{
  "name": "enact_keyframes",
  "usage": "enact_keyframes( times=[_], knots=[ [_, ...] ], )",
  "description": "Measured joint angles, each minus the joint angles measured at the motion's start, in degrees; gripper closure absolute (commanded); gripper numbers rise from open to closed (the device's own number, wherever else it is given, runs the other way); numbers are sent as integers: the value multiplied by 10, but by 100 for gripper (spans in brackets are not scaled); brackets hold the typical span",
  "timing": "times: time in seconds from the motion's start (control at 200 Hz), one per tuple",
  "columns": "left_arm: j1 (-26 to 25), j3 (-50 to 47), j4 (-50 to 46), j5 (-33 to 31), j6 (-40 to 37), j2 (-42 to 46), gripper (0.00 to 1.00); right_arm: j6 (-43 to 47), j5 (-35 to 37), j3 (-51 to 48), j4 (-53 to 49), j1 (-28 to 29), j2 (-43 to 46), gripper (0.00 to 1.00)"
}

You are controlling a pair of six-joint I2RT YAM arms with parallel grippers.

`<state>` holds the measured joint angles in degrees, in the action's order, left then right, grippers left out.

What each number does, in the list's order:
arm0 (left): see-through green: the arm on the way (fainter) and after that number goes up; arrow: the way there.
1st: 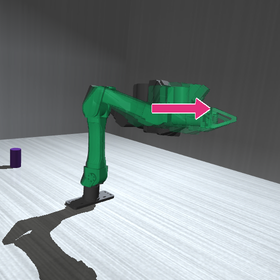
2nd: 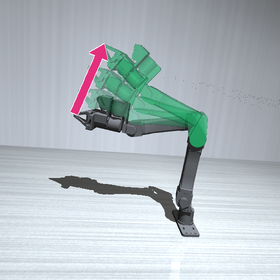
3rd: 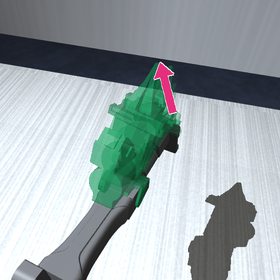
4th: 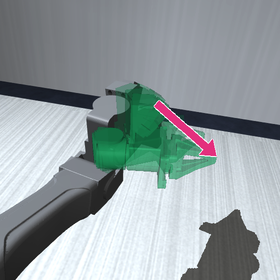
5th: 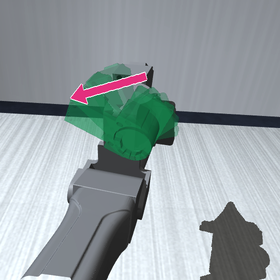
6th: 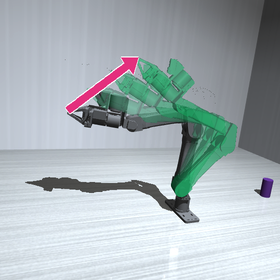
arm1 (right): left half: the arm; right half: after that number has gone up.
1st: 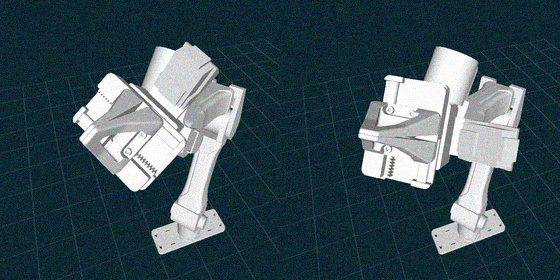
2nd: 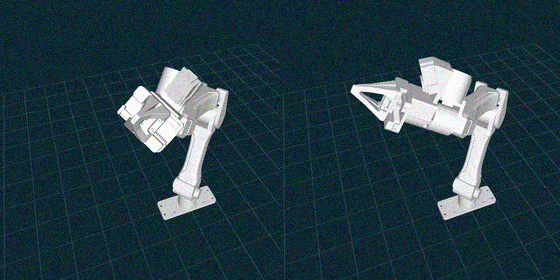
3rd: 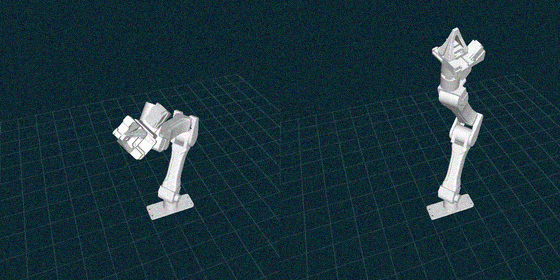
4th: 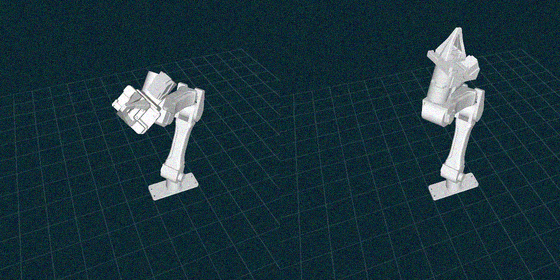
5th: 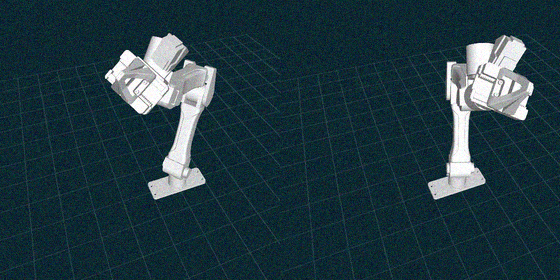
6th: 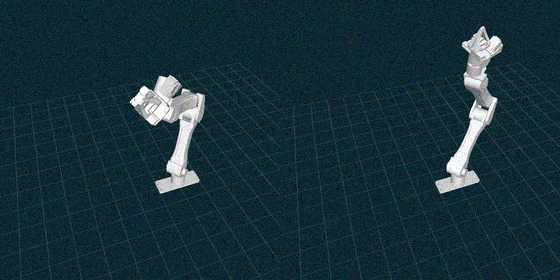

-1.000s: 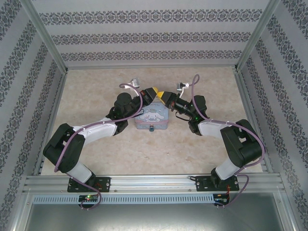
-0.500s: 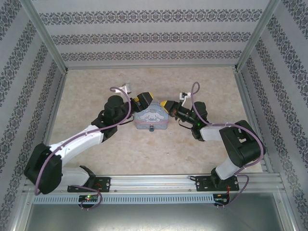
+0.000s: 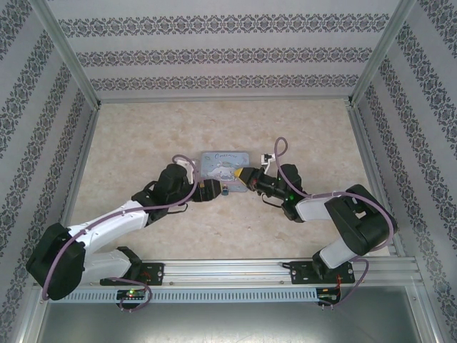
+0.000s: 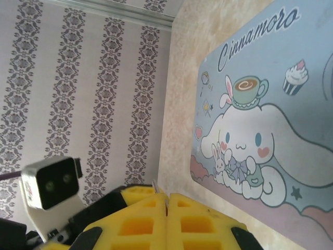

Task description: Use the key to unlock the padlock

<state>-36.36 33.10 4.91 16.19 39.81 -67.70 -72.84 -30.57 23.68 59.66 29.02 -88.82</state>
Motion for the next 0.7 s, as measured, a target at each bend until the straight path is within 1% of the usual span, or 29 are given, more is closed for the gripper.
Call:
enact_keyframes(
  times=[0.13,0.3,0.48,0.699],
  knots=[
    [-16,-17,3,0,-11,-13,18,5,15,0,-1,5,-5,100],
    [-28,-25,38,0,-23,-76,23,8,35,0,-2,5,-27,100],
    [-35,-24,78,-1,-35,-139,24,9,54,0,0,8,-56,100],
    [-35,-3,106,-13,-58,-183,26,11,59,22,30,7,-92,100]
  ],
)
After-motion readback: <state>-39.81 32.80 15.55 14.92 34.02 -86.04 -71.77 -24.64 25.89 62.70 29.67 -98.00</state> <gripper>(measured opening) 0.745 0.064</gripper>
